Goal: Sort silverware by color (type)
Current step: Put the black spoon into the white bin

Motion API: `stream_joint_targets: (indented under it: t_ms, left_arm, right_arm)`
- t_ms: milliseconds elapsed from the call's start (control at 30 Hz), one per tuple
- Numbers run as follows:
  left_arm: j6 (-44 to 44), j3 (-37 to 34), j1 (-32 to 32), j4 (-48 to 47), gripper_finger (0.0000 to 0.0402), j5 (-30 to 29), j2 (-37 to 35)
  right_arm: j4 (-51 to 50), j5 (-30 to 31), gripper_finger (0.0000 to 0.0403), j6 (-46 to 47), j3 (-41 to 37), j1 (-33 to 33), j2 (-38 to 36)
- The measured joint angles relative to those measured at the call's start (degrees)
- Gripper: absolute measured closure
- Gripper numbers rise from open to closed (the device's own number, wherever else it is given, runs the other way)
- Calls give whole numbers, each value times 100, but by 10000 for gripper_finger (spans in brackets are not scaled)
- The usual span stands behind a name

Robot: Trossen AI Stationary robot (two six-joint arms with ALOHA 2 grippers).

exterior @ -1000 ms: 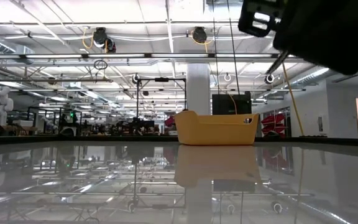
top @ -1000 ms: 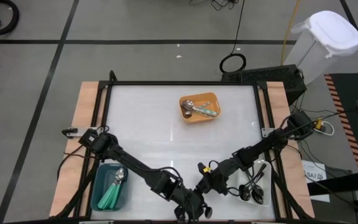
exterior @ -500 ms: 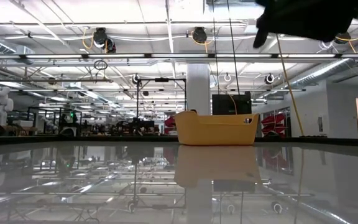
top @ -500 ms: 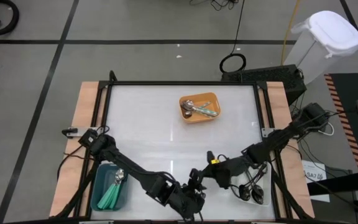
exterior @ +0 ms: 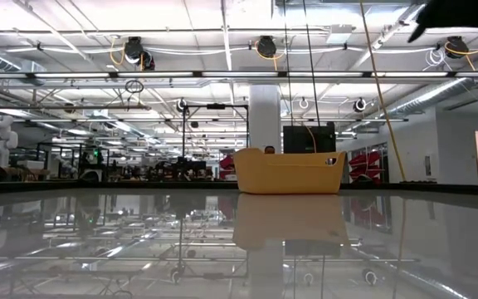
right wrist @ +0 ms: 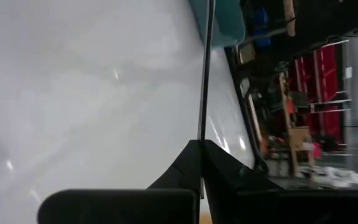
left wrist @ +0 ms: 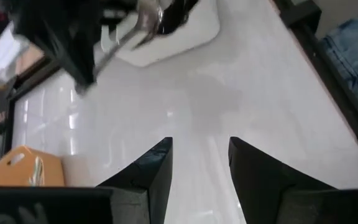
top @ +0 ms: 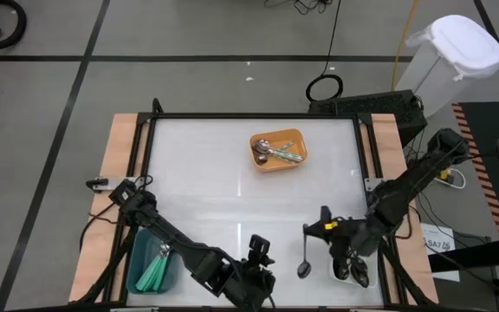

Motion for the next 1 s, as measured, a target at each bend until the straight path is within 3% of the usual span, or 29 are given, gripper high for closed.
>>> stream_joint_targets:
  t_ms: [200,433,667,867,1000]
  left_arm:
    - [-373,-4,87,-327,245,-4,4]
    - [-688,-15,126,-470,245,-2,4]
    - [-756,-17,126,-474,245,-2,4]
    - [-756,-17,131,-468,245,-2,4]
    - [-741,-17,156,-465,245,-2,4]
  right_arm:
    - [-1395,720,402,253,390,728,92]
    - [-4049,746,402,2013,1618,1583,706]
    - [-6725,-494,403,4009,2985,2092,1522]
    - [-7699,-1638,403,4992,3287,2279,1978]
    - [-8133,-2029,403,5441,3285,2373,2165]
